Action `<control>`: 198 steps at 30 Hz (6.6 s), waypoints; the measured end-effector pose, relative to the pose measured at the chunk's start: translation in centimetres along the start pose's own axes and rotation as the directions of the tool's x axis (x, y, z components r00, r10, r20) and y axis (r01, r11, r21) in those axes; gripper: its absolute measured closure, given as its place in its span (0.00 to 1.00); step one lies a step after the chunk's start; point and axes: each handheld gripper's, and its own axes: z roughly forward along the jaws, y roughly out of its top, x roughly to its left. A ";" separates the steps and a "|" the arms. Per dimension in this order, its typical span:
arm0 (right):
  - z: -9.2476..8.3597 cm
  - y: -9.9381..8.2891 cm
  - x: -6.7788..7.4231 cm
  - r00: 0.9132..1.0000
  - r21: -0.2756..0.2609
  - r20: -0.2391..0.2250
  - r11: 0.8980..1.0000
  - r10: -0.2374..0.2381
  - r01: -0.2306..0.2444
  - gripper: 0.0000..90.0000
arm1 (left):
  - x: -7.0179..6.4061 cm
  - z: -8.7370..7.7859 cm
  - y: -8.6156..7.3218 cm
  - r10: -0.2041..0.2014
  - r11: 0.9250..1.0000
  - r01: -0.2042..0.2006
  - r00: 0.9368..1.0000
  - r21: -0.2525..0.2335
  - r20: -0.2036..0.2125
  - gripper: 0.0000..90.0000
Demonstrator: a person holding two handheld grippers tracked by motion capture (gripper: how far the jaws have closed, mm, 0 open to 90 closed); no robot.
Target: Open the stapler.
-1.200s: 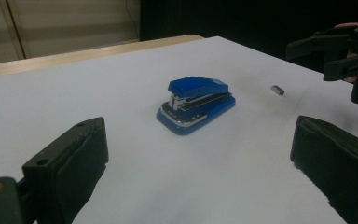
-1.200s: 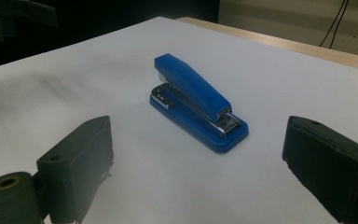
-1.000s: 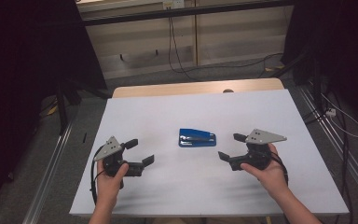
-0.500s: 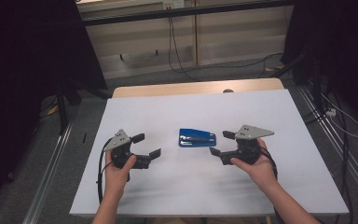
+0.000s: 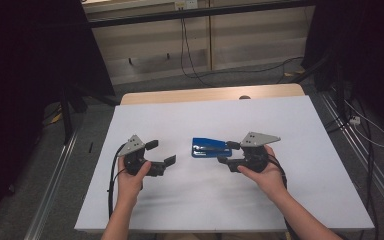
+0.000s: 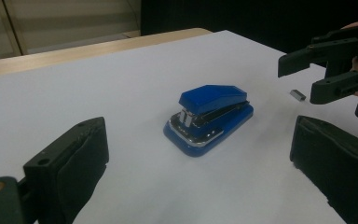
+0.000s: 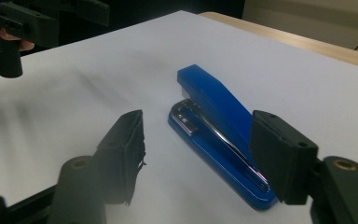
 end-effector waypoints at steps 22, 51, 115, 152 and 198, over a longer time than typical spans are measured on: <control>2.9 -0.2 -0.7 0.997 0.075 -0.014 0.995 -0.070 0.071 1.00 | 0.7 2.3 0.4 -0.012 0.999 0.012 1.000 0.030 0.001 0.05; 7.8 0.0 -0.8 0.967 0.177 -0.068 0.951 -0.246 0.255 1.00 | 1.6 3.4 -0.3 -0.033 0.998 0.032 0.999 0.056 0.007 0.07; 8.3 -0.6 -1.2 0.952 0.179 -0.082 0.935 -0.296 0.306 1.00 | 1.7 10.8 0.7 0.096 0.964 -0.132 0.982 0.232 0.162 0.54; 8.3 -0.6 -1.2 0.953 0.180 -0.085 0.936 -0.290 0.301 1.00 | 2.1 11.2 0.8 0.113 0.943 -0.171 0.971 0.286 0.208 0.72; 8.3 -0.6 -1.2 0.952 0.178 -0.083 0.936 -0.294 0.305 1.00 | 1.3 11.1 3.6 0.112 0.961 -0.167 0.964 0.219 0.241 0.83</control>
